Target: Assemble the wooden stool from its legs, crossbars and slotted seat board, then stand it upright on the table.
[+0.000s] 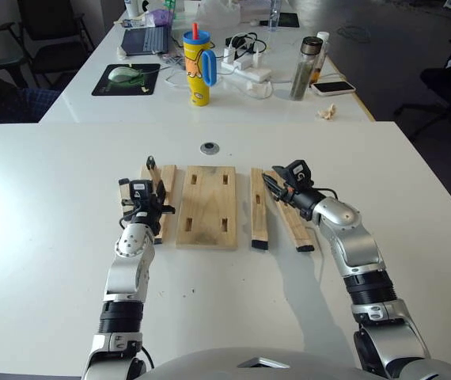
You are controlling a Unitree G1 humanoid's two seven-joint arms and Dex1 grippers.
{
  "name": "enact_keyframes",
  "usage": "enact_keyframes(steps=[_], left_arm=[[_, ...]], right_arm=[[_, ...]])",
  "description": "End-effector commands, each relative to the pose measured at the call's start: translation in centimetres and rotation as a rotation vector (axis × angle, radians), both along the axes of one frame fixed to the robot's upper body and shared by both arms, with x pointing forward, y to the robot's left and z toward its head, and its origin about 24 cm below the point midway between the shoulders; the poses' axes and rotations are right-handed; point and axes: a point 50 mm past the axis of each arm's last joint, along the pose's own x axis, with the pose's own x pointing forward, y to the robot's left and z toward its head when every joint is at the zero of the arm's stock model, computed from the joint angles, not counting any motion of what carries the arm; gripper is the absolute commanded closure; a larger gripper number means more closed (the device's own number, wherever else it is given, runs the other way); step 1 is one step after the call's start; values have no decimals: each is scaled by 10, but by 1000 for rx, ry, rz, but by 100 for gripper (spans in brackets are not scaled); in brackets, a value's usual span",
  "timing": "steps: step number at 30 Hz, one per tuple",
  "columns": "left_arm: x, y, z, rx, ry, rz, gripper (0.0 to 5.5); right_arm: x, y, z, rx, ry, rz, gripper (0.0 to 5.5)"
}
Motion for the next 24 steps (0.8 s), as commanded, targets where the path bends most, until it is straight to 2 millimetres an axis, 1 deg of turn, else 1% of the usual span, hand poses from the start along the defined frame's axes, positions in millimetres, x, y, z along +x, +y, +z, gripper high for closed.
enact_keyframes(steps=[1, 3, 5, 7, 8, 9, 11, 14, 16, 19, 21, 24], left_arm=[[-2, -1, 21, 1, -118, 20, 349], [-6, 0, 26, 13, -153, 29, 329], [-9, -1, 33, 19, -190, 39, 329], [-9, -4, 44, 25, -235, 28, 329], [-7, -3, 52, 30, -268, 36, 329], [-3, -4, 65, 18, -316, 28, 329], [7, -2, 89, 3, -376, 17, 353], [28, 3, 120, -12, -392, -21, 395], [41, 9, 135, -2, -371, -58, 427], [57, 17, 143, -7, -301, -108, 478], [64, 15, 139, -1, -237, -158, 512], [69, 12, 127, -30, -157, -193, 548]], right_arm=[[-2, 4, 0, 7, -1, 20, 382], [-3, 4, -1, 7, 2, 21, 382], [-3, 4, -1, 7, 4, 23, 382], [-4, 4, -3, 6, 7, 21, 382], [-4, 4, -4, 5, 9, 21, 382], [-4, 4, -4, 5, 9, 19, 382], [-4, 4, -4, 5, 7, 14, 382], [-4, 5, -3, 8, 2, 8, 382], [-3, 6, -3, 9, -3, 5, 382], [-2, 7, -2, 13, -10, 1, 382], [-1, 7, -2, 15, -12, -7, 382], [-1, 9, -3, 21, -13, -8, 382]])
